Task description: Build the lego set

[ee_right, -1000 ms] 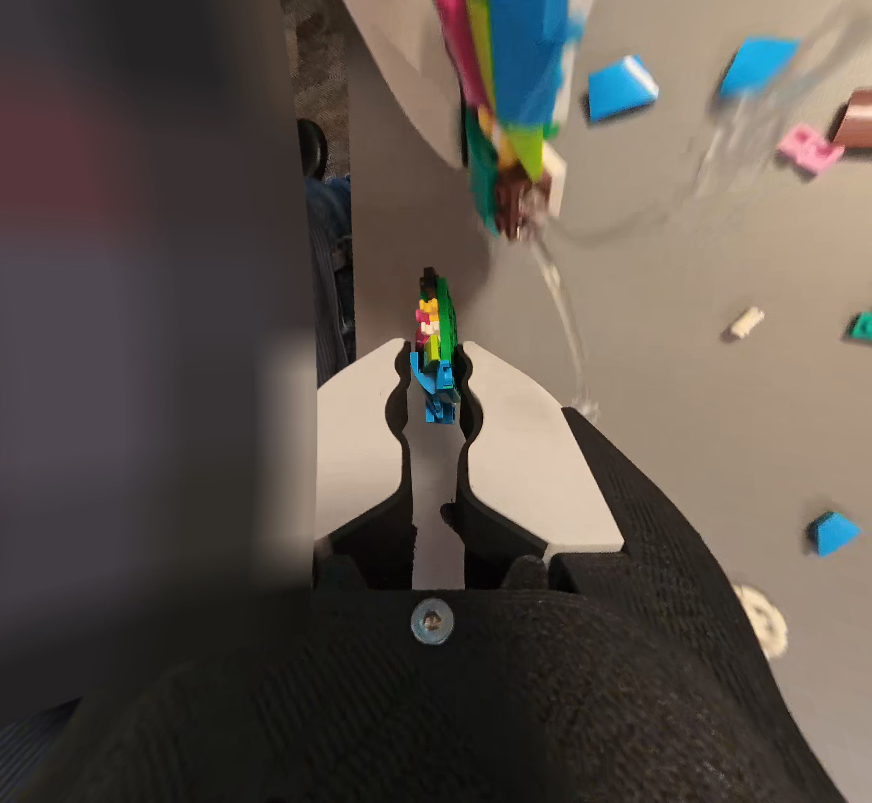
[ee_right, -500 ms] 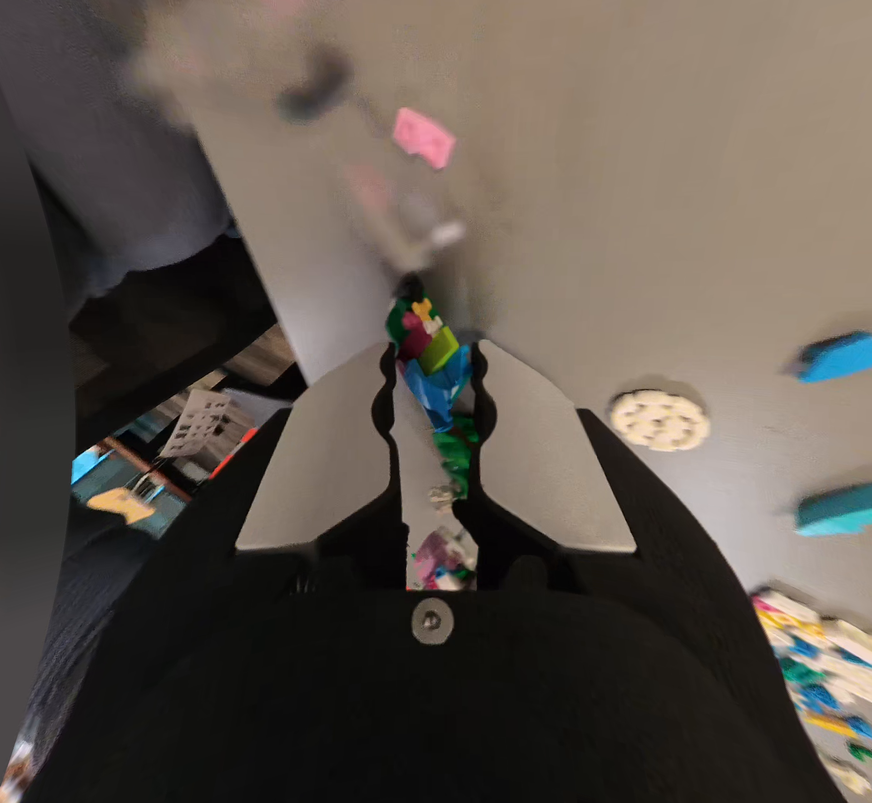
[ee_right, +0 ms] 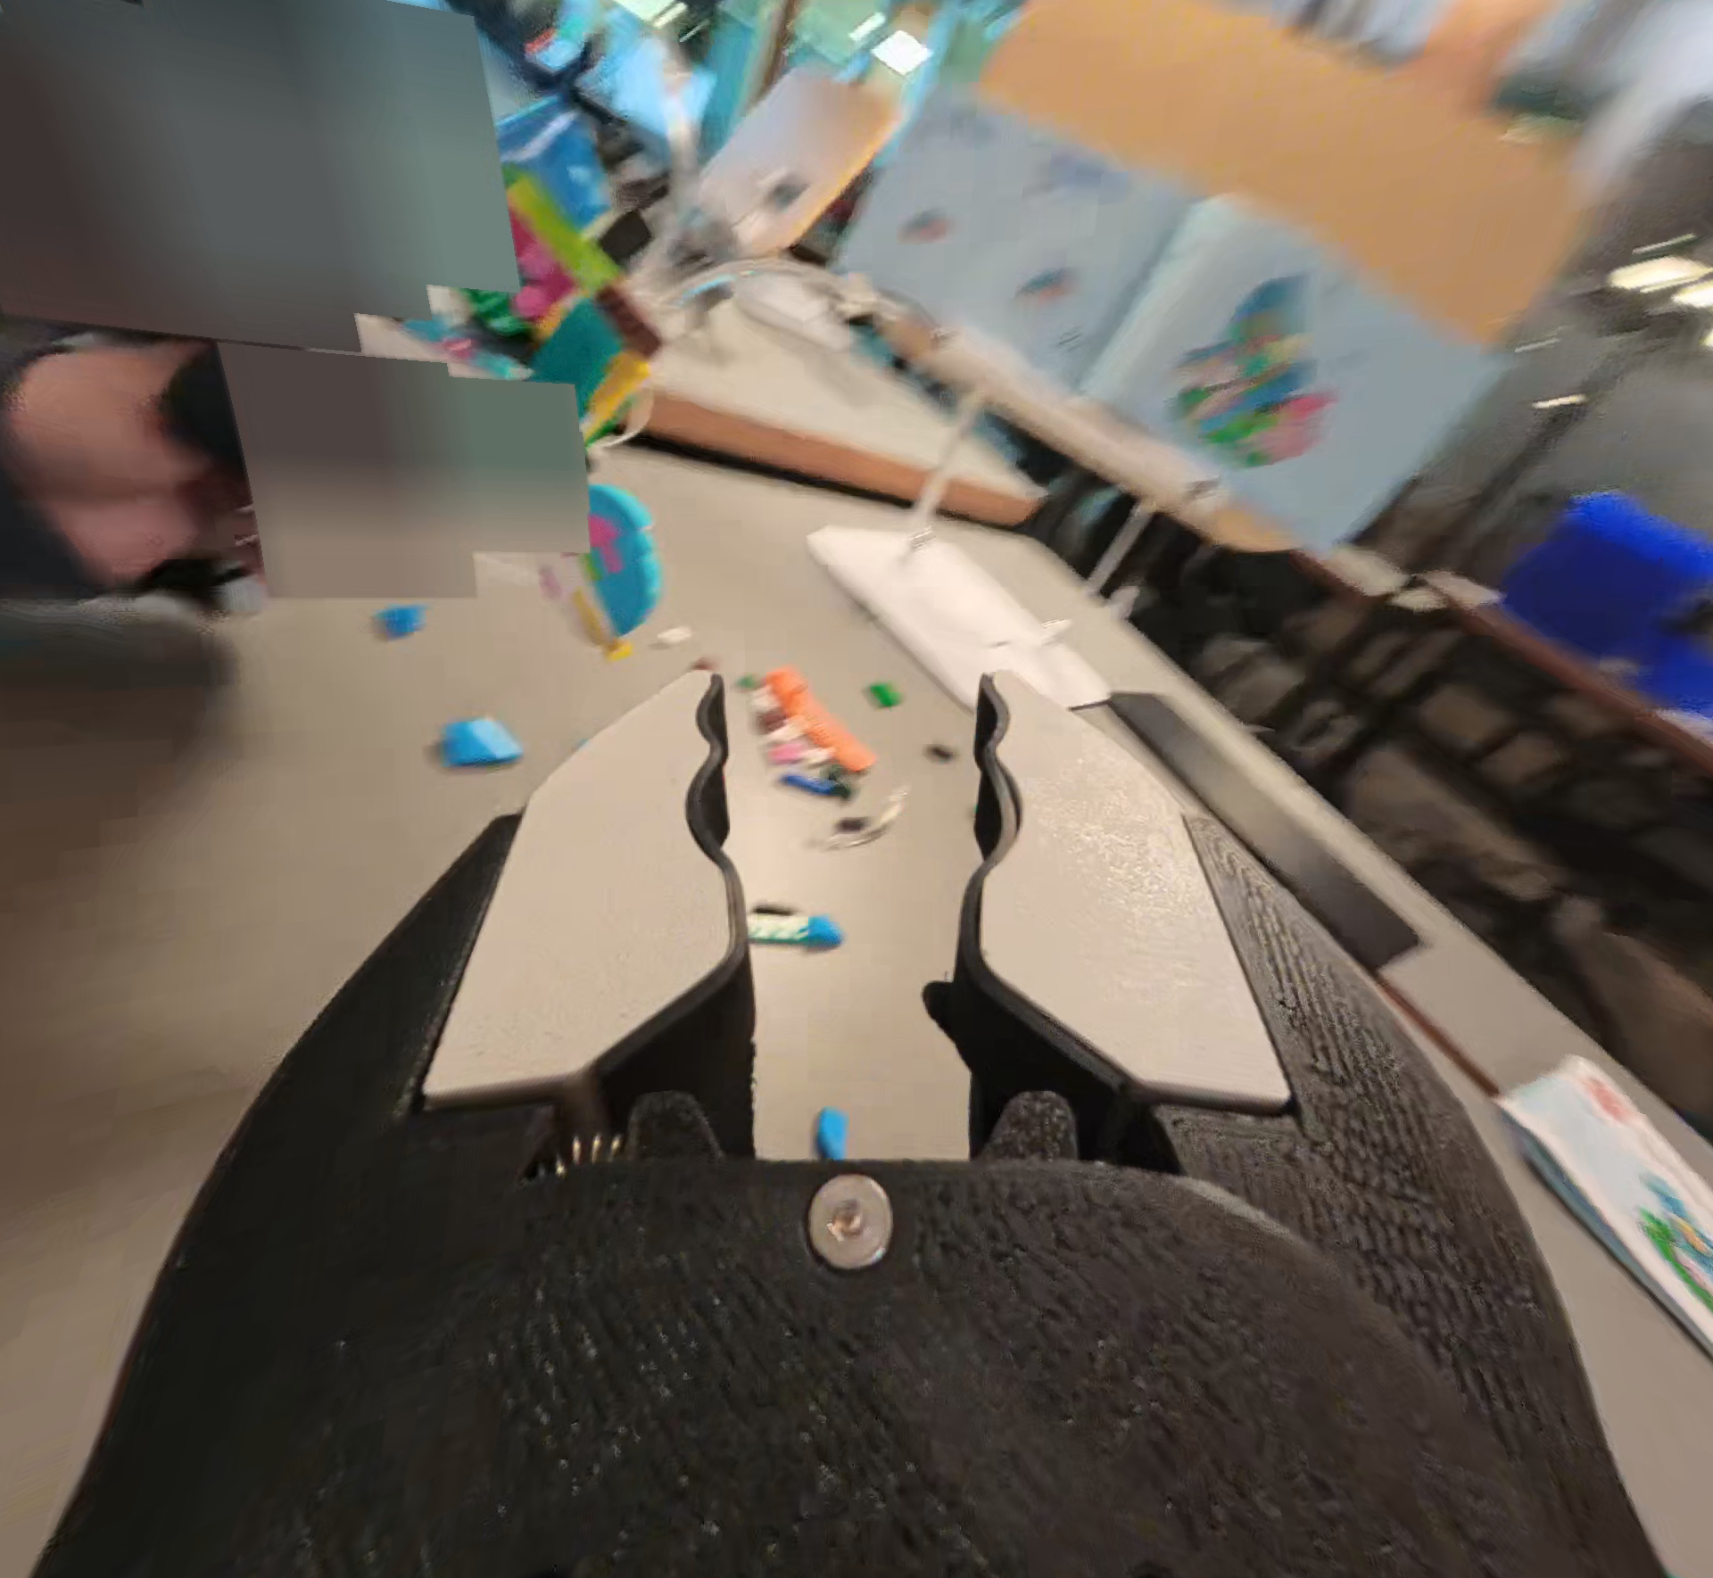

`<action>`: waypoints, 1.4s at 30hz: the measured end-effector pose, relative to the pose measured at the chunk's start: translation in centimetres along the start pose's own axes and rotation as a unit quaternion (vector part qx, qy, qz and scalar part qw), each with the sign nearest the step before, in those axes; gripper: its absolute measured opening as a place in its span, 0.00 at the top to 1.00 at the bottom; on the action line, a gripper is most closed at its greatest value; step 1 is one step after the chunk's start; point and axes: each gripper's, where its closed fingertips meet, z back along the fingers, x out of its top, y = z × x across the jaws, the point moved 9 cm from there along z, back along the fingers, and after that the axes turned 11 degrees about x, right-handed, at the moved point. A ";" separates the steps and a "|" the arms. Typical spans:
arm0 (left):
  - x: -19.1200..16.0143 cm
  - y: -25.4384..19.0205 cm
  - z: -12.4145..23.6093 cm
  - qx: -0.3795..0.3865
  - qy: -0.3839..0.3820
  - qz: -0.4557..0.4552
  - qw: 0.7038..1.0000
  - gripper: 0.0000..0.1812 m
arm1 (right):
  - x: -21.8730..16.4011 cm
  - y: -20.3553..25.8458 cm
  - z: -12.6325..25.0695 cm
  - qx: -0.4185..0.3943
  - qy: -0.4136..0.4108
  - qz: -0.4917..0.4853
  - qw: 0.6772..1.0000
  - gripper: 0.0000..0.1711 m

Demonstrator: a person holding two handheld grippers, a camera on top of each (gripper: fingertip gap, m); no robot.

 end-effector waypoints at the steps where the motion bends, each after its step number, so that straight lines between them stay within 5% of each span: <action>1: 0.2 0.3 -0.4 0.000 -0.002 -0.007 1.000 0.93 | 0.0 -0.3 0.2 -0.035 -0.012 0.005 0.999 0.72; 4: 0.2 0.8 -1.2 -0.014 -0.016 -0.014 1.000 0.93 | 0.4 -1.1 0.9 -0.123 -0.064 -0.016 0.990 0.73; 9: -0.4 0.6 -2.0 -0.041 -0.029 -0.006 0.999 0.93 | 0.6 -0.7 1.8 -0.153 -0.132 -0.030 0.979 0.75; 13: -0.1 -0.4 -3.4 -0.110 0.000 -0.017 0.994 0.93 | 1.0 0.8 1.1 -0.034 -0.174 -0.029 0.984 0.78; 16: -0.1 -0.9 -4.4 -0.160 0.057 -0.045 0.984 0.93 | 0.6 1.6 -0.3 0.099 -0.155 -0.109 0.977 0.78; 21: -1.0 -1.1 -5.6 -0.216 0.130 -0.066 0.965 0.93 | -0.2 1.7 -1.4 0.199 -0.152 -0.224 0.942 0.77; 35: -1.5 -0.9 -6.3 -0.238 0.183 -0.085 0.950 0.92 | -0.8 1.8 -1.6 0.217 -0.118 -0.233 0.941 0.90; 37: -1.4 -0.6 -6.7 -0.234 0.192 -0.082 0.950 0.82 | -0.9 1.6 -1.6 0.201 -0.110 -0.227 0.946 0.90; 40: -1.3 0.4 -7.5 -0.187 0.199 -0.081 0.959 0.46 | -1.3 1.0 -1.3 0.172 -0.093 -0.231 0.953 0.90; 42: -1.3 0.5 -7.7 -0.202 0.192 -0.068 0.958 0.43 | -1.5 0.5 -1.1 0.167 -0.097 -0.256 0.947 0.91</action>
